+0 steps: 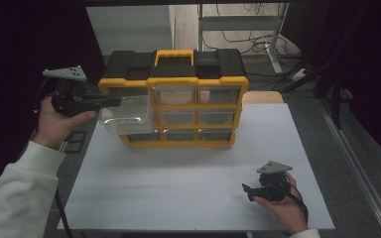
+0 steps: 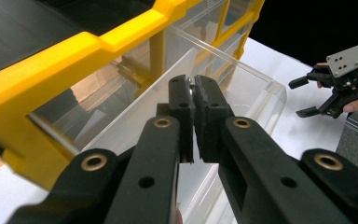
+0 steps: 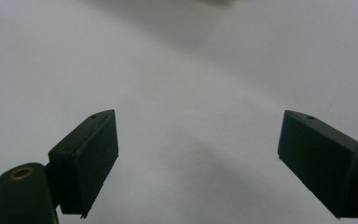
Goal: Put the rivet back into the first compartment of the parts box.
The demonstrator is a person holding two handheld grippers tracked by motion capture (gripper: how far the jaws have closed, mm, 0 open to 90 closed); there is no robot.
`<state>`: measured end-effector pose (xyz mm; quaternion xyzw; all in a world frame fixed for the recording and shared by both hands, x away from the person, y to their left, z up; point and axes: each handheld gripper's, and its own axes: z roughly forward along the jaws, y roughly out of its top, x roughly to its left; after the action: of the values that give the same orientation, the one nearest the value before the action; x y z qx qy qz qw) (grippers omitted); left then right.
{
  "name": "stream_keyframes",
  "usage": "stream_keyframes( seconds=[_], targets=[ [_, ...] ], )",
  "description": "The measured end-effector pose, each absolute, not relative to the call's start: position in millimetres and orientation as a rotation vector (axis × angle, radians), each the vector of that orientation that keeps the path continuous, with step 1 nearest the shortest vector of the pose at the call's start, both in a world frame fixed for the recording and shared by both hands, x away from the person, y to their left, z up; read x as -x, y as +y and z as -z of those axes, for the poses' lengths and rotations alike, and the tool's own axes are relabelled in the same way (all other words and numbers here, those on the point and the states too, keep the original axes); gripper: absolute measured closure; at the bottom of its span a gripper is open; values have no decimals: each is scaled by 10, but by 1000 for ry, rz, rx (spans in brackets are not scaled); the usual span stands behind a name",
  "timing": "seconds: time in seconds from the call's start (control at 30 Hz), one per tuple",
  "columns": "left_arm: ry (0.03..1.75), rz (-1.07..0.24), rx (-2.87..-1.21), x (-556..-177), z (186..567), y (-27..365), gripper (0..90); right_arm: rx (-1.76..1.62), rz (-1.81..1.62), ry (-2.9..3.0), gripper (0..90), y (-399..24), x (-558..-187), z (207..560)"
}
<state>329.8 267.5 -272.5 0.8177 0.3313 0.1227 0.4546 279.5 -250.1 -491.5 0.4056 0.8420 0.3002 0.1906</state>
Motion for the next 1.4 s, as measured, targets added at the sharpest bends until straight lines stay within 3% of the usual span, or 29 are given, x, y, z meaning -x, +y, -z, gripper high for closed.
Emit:
stream_keyframes(
  seconds=[0.13, 0.17, 0.23, 0.3, 0.47, 0.93, 1.4],
  targets=[
    [803, -297, -2015, -3303, 2740, 2666, 862, -1139, -843, 2369, 125, -2493, -2809, 4921],
    [797, -302, -2012, -3301, 2744, 2664, 814, -1136, -841, 2372, 125, -2491, -2812, 4923],
    [813, -331, -2011, -3292, 2745, 2659, 589, -1131, -839, 2375, 125, -2489, -2819, 4927],
    [827, -340, -1999, -3280, 2736, 2677, 423, -1131, -839, 2375, 125, -2489, -2819, 4927],
    [845, -368, -1964, -3189, 2728, 2743, 265, -1135, -846, 2368, 125, -2494, -2807, 4917],
    [869, -420, -1914, -2840, 2850, 3082, 241, -1143, -840, 2363, 125, -2494, -2790, 4910],
    [952, -400, -1965, -2652, 3386, 3328, 225, -1135, -839, 2364, 125, -2481, -2803, 4914]
  ],
)
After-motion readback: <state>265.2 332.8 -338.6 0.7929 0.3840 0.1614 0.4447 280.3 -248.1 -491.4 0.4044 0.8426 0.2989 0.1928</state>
